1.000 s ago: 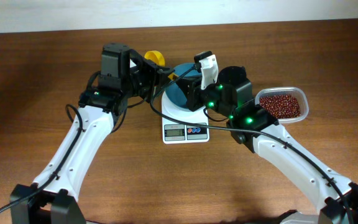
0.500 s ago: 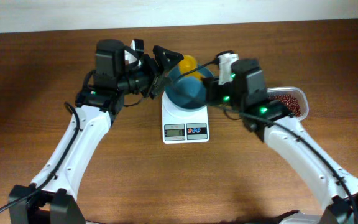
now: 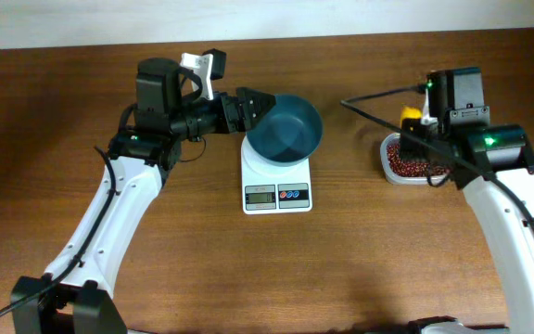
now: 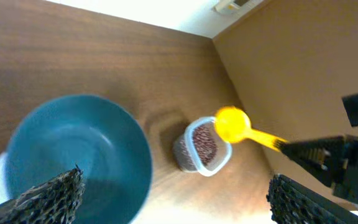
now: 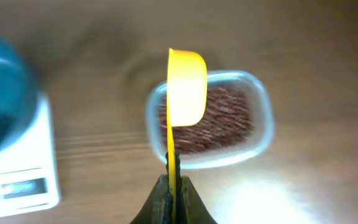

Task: Scoop item into bowl and weigh 50g on scale
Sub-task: 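Carry the scoop with the right gripper into the bean tub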

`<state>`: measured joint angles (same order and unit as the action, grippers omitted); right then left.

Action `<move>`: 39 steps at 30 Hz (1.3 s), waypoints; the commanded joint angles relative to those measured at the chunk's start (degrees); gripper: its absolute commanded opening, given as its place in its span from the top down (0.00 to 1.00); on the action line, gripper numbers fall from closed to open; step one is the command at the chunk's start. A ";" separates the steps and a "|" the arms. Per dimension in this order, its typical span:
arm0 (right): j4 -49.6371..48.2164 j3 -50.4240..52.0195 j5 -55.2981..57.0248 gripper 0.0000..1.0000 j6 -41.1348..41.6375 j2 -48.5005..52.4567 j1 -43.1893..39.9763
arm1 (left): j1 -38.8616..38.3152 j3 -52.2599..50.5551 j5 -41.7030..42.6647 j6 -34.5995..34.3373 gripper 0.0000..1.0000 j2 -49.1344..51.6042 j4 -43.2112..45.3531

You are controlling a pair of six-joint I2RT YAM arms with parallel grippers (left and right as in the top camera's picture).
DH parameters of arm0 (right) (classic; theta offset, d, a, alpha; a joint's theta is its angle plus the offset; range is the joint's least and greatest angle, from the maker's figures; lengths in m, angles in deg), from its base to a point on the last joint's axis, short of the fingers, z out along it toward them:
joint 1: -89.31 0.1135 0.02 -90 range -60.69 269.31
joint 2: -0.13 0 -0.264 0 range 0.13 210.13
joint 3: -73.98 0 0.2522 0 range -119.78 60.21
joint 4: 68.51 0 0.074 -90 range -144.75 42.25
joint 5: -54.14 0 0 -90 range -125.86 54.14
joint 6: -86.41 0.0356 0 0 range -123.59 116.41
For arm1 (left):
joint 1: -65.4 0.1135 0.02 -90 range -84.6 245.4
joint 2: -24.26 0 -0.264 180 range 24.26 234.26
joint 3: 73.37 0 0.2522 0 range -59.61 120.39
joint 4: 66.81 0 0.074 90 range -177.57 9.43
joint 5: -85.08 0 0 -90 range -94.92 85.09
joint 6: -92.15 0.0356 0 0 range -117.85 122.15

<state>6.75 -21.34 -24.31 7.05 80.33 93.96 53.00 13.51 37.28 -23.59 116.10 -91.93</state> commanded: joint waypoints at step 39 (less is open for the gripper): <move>3.10 -2.03 -11.69 0.96 -7.48 17.97 -5.07 | 0.20 1.09 -4.72 5.07 0.01 -1.20 -0.68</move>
<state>9.22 -22.20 -30.37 0.43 99.20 89.28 53.00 13.51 32.73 -19.85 116.10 -92.14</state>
